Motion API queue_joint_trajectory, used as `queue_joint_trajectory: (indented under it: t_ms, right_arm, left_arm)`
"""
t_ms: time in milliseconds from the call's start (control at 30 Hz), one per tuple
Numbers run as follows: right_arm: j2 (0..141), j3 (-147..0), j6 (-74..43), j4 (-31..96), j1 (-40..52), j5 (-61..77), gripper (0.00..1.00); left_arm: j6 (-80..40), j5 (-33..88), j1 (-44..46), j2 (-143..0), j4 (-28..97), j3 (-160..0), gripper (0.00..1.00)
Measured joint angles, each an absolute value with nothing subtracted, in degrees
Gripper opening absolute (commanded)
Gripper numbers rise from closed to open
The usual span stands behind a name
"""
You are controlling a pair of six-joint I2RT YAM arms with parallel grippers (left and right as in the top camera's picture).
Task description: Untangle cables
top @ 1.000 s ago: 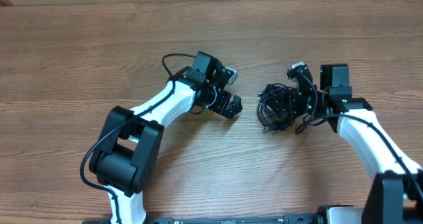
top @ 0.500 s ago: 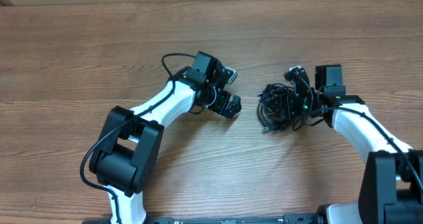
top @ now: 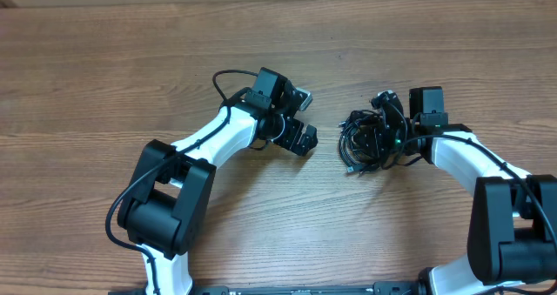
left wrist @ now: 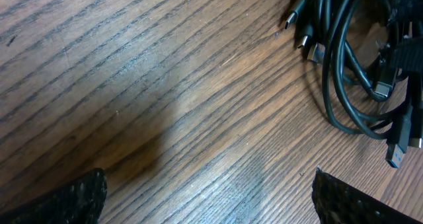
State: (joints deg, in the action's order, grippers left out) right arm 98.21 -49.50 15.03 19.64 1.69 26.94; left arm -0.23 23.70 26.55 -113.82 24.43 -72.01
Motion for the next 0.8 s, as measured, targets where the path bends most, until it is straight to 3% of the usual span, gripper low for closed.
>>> queue_joint_trajectory:
  t_ms: [400,633,800]
  right_arm:
    - [98.9,-49.5,18.5,18.0,1.7,22.1,0.41]
    - [98.9,-49.5,25.3,19.0,1.7,20.9,0.18]
    - [98.9,-49.5,26.5,20.0,1.7,20.7,0.14]
  left_arm:
    - [-0.2,23.7,26.5,-113.8,24.4,-72.0,1.00]
    - [-0.2,23.7,26.5,-113.8,24.4,-72.0,1.00]
    - [-0.2,23.7,26.5,-113.8,24.4,-72.0,0.99]
